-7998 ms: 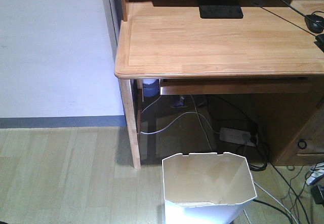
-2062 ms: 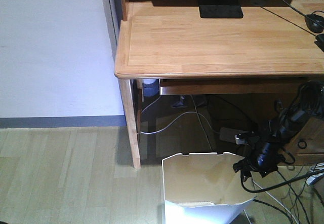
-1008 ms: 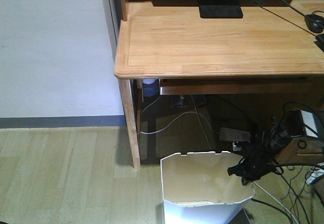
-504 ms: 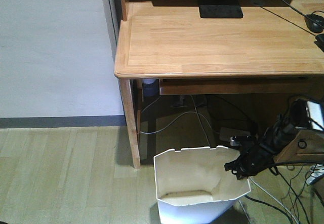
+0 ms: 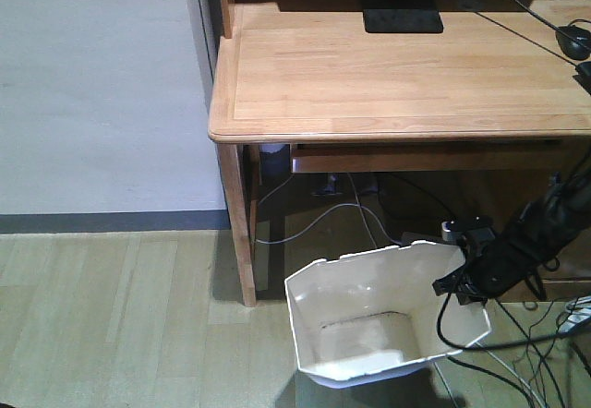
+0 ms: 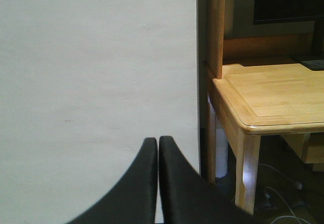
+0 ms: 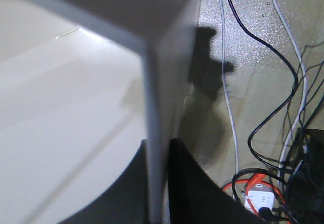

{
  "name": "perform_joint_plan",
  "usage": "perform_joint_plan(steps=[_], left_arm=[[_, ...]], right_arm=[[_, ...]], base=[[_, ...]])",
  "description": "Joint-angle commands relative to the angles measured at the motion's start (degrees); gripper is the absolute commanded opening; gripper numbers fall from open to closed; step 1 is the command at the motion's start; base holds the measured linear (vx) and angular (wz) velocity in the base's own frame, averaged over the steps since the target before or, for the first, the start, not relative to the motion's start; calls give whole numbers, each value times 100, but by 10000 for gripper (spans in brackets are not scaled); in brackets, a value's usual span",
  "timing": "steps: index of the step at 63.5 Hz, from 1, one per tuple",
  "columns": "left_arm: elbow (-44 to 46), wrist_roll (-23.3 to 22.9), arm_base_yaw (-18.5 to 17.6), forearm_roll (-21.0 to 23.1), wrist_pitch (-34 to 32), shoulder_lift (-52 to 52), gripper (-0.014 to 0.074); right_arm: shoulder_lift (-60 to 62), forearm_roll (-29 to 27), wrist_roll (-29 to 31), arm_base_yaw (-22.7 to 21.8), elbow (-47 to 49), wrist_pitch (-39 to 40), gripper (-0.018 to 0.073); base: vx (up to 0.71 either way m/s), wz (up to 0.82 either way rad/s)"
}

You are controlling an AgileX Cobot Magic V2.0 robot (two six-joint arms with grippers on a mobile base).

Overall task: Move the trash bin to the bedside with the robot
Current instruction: 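Close the right gripper on the bin rim and lift it slightly, then drive the base away from the desk, carrying the bin in the right gripper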

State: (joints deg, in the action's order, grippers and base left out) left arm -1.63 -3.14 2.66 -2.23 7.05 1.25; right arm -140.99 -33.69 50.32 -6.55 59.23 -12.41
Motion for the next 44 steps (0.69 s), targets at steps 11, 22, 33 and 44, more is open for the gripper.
perform_joint_plan(steps=[11, 22, 33, 44], left_arm=[[119, -25, 0, 26, -412, 30, -6], [119, -25, 0, 26, -412, 30, -6], [119, -25, 0, 26, -412, 30, -6], [119, -25, 0, 26, -412, 30, -6]], right_arm=[[1590, -480, 99, 12, -963, -542, -6], [1848, -493, 103, 7, -1073, -1153, -6], [1841, -488, 103, 13, -1073, -1574, -6], [1841, -488, 103, 13, -1073, -1707, -6]], base=[[0, 0], [0, 0], [0, 0], [0, 0]])
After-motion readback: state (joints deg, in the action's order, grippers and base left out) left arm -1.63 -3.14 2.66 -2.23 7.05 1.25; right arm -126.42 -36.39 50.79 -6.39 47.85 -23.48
